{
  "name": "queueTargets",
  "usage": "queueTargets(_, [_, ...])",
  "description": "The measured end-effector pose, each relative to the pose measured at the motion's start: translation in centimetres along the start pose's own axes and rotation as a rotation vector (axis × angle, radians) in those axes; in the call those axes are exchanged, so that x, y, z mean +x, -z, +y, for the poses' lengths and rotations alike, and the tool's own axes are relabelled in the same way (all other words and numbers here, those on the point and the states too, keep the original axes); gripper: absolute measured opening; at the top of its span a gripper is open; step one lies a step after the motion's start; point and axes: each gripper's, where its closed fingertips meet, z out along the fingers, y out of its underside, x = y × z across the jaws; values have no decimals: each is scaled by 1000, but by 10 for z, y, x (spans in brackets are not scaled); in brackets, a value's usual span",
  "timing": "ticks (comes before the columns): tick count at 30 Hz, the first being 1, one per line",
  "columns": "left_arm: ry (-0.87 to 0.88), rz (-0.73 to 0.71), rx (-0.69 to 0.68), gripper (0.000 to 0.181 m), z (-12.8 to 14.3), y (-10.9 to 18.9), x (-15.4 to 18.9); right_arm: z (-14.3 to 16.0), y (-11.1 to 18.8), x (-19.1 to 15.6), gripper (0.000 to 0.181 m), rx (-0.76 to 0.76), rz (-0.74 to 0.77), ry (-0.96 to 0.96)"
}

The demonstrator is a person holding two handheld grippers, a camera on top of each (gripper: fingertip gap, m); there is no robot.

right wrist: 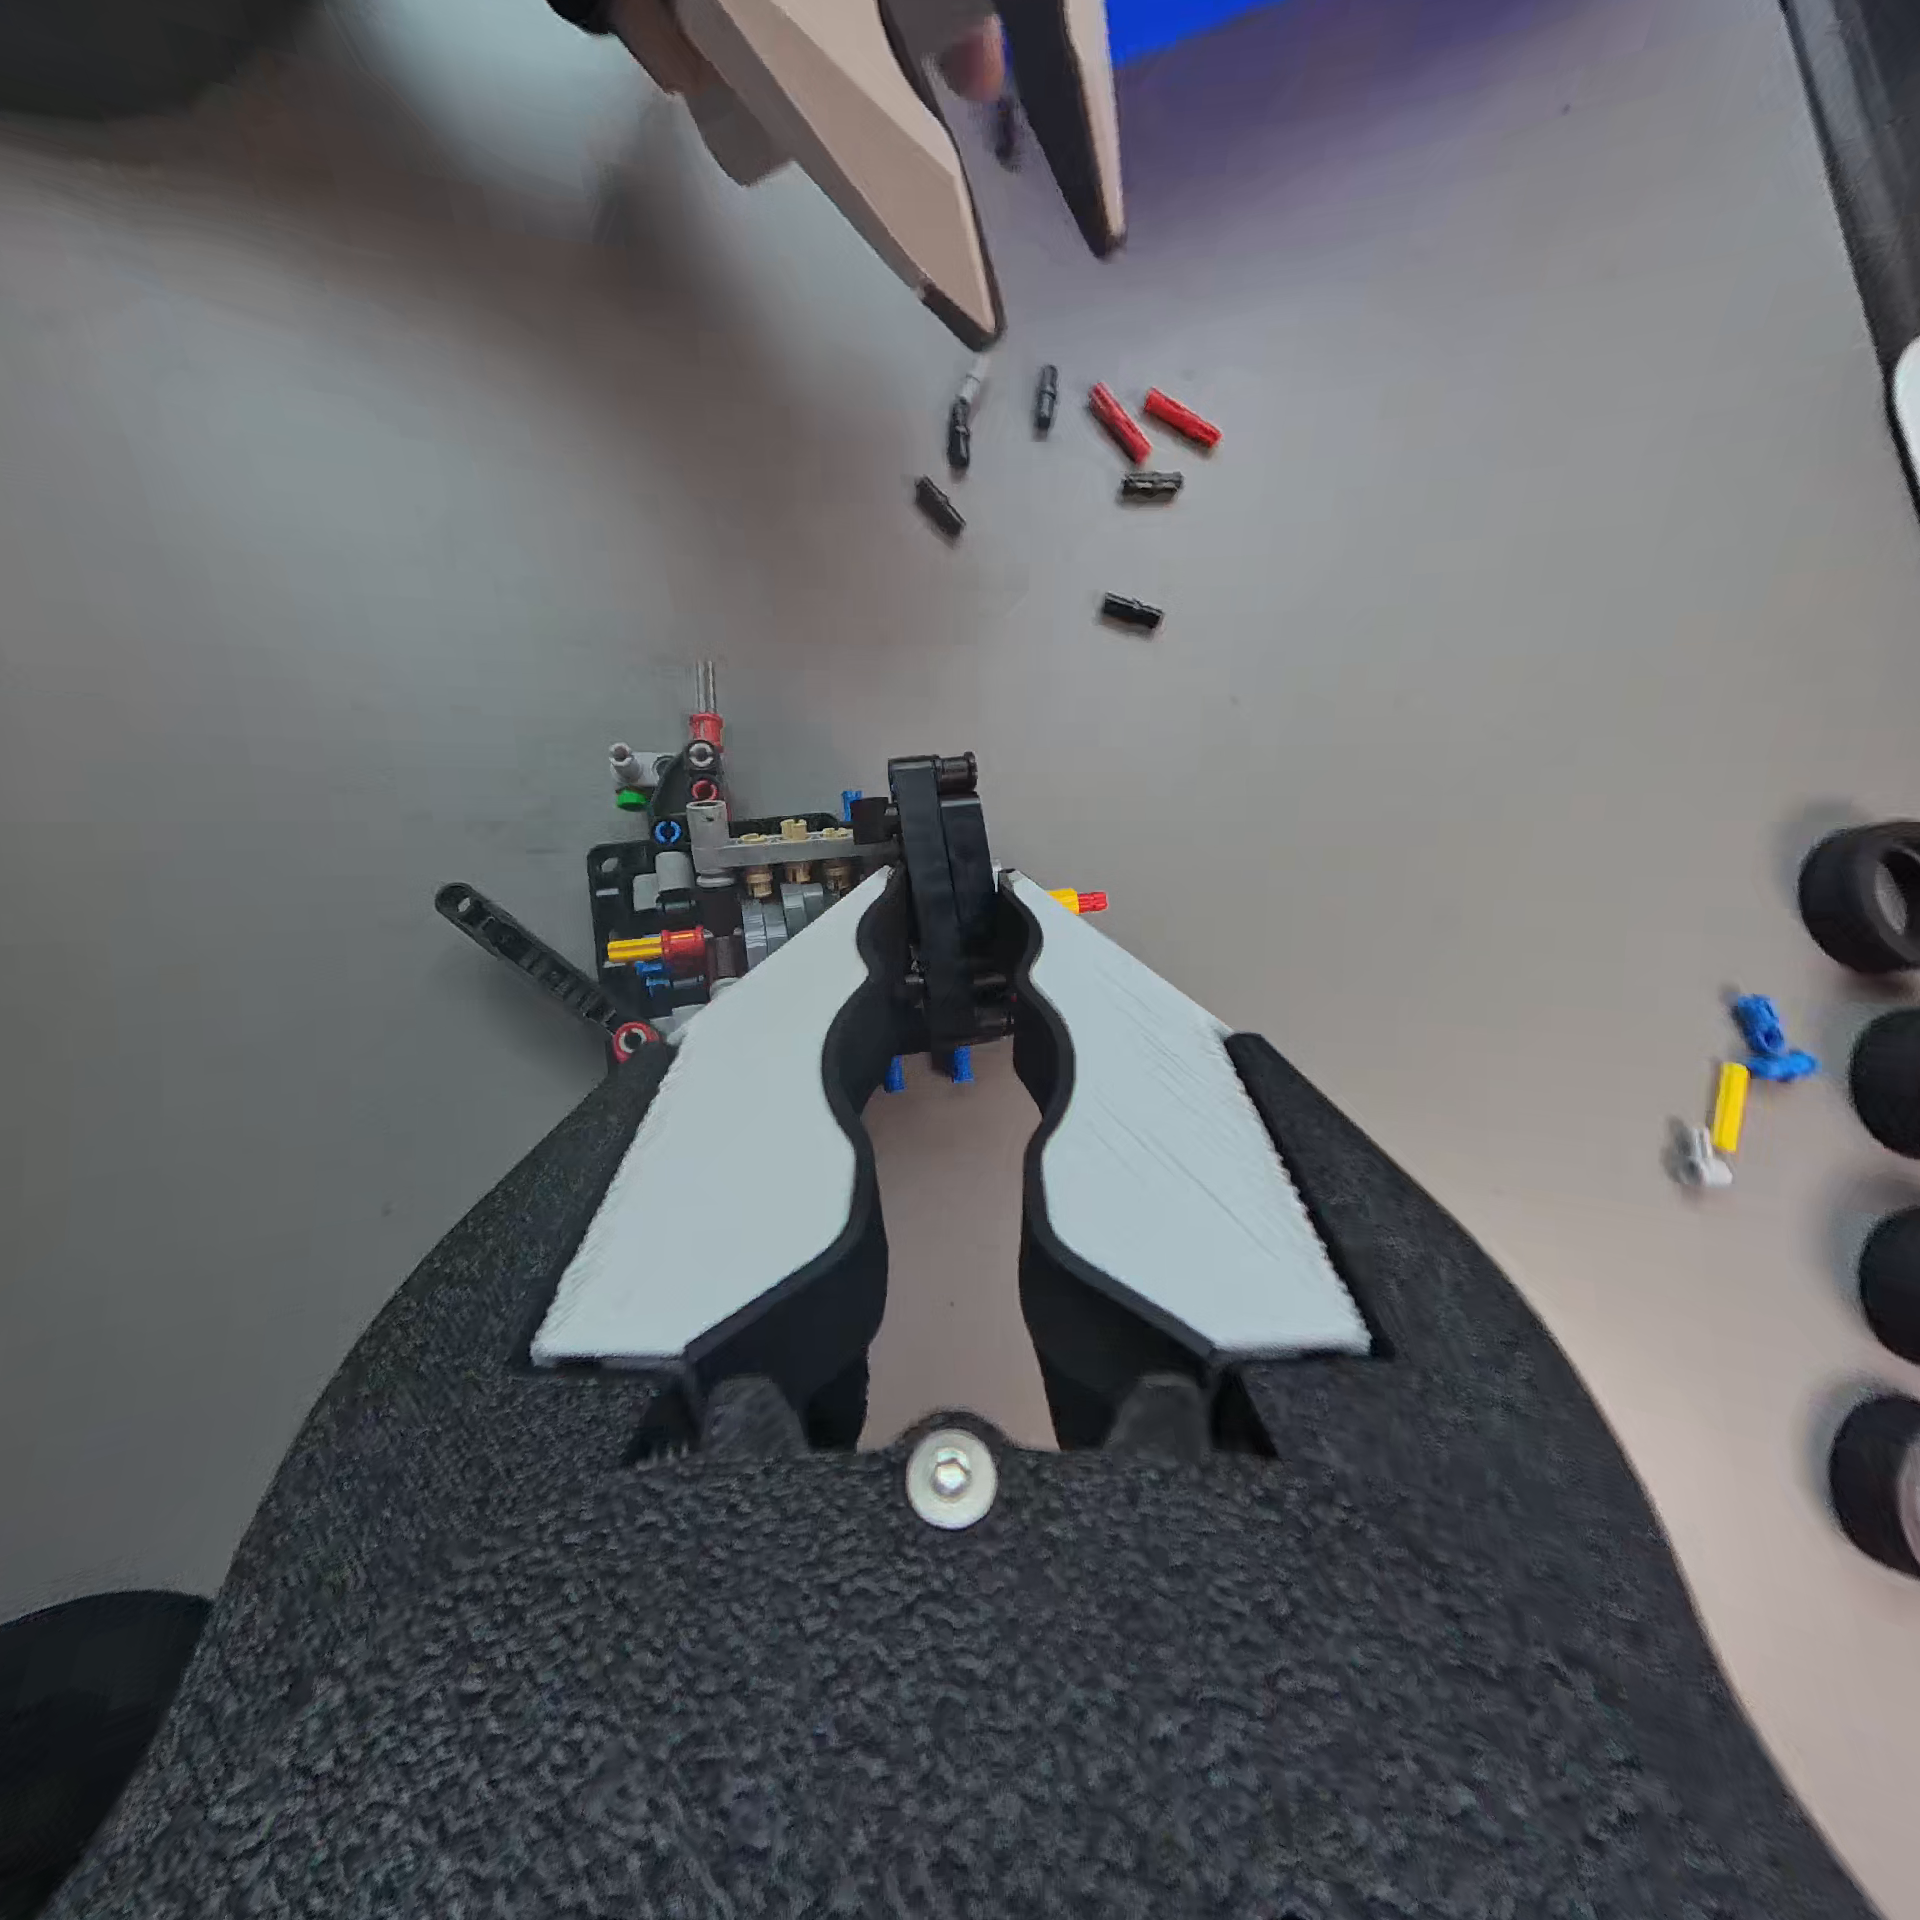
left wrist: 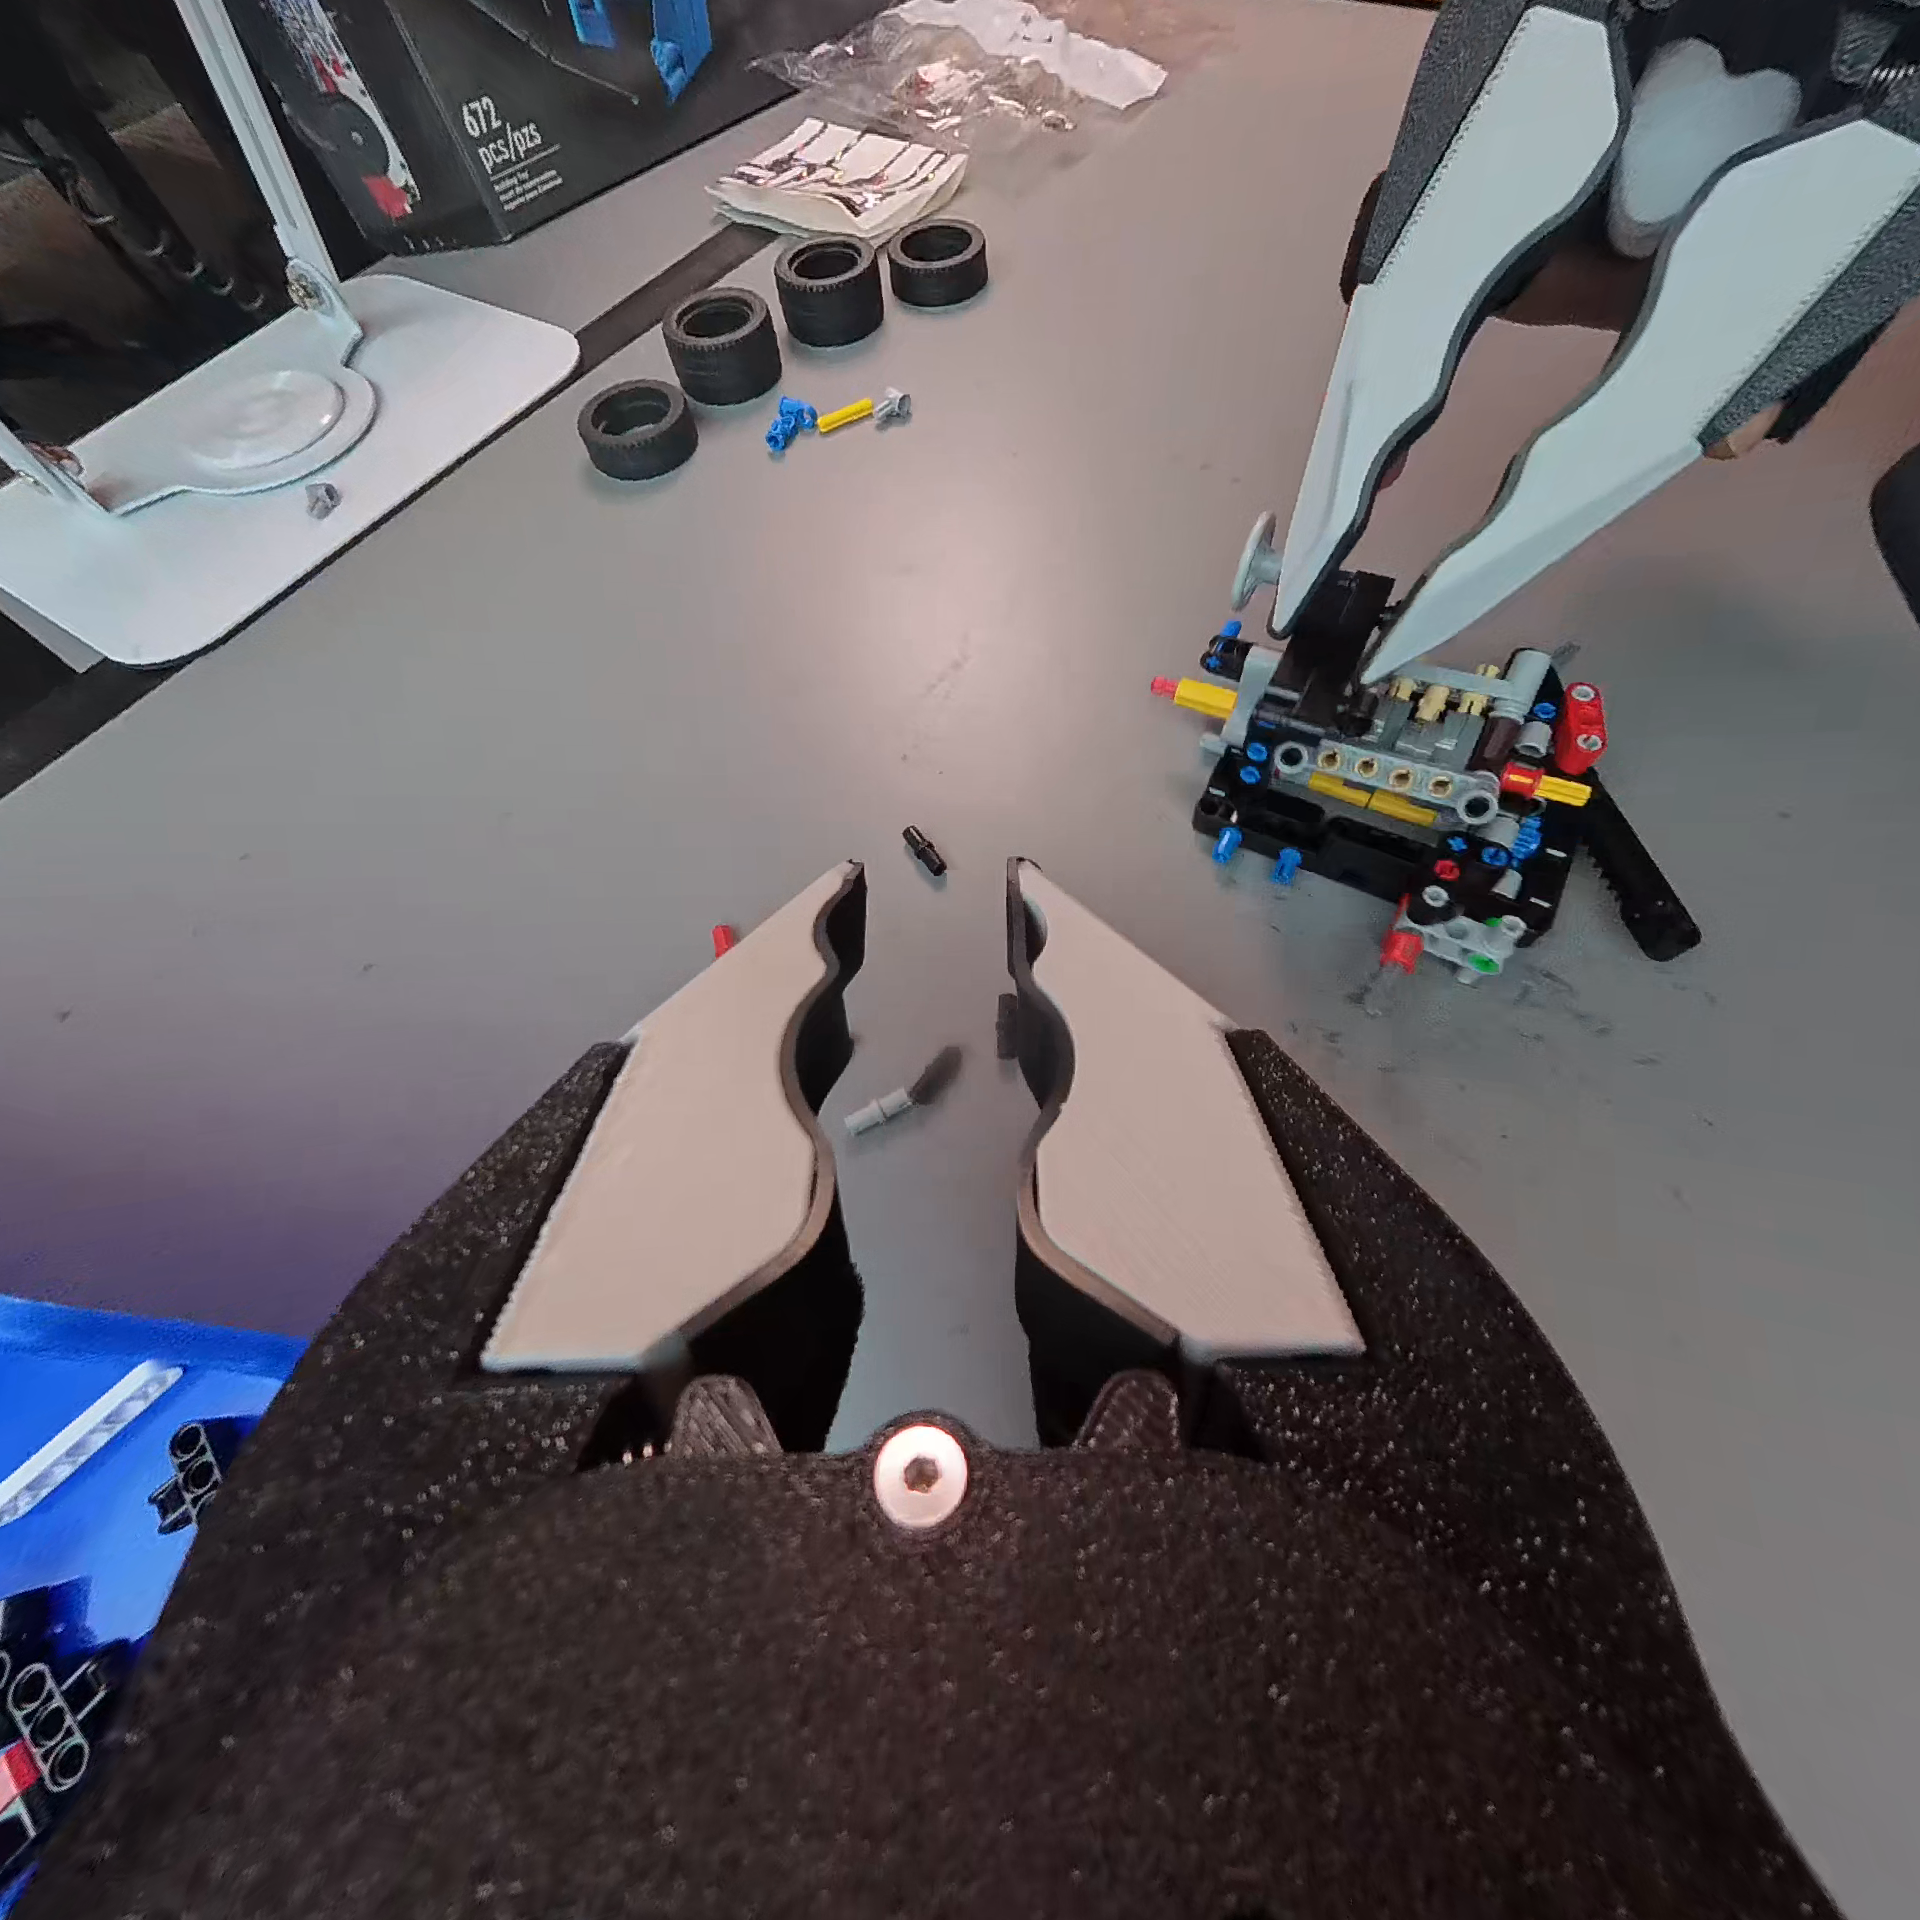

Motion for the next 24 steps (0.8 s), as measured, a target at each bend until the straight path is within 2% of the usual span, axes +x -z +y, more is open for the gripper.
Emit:
queueTargets(6, [24, -9, 62, 26, -11, 8, -6, 49, 34, 48, 17, -90, 263, -235])
queueTargets(11, [14, -21, 94, 24, -17, 12, -6, 74, 55, 55, 17, -75, 411, -443])
queueTargets(20, [28, -43, 178, 25, -33, 24, -15, 65, 56, 43, 18, 18, 424, -475])
queueTargets(22, [-12, -76, 219, 26, -48, 35, -27, 50, 65, 45, 19, 94, 418, -443])
queueTargets(24, [-60, -144, 270, 26, -75, 53, -53, 33, 81, 53, 20, 173, 453, -395])
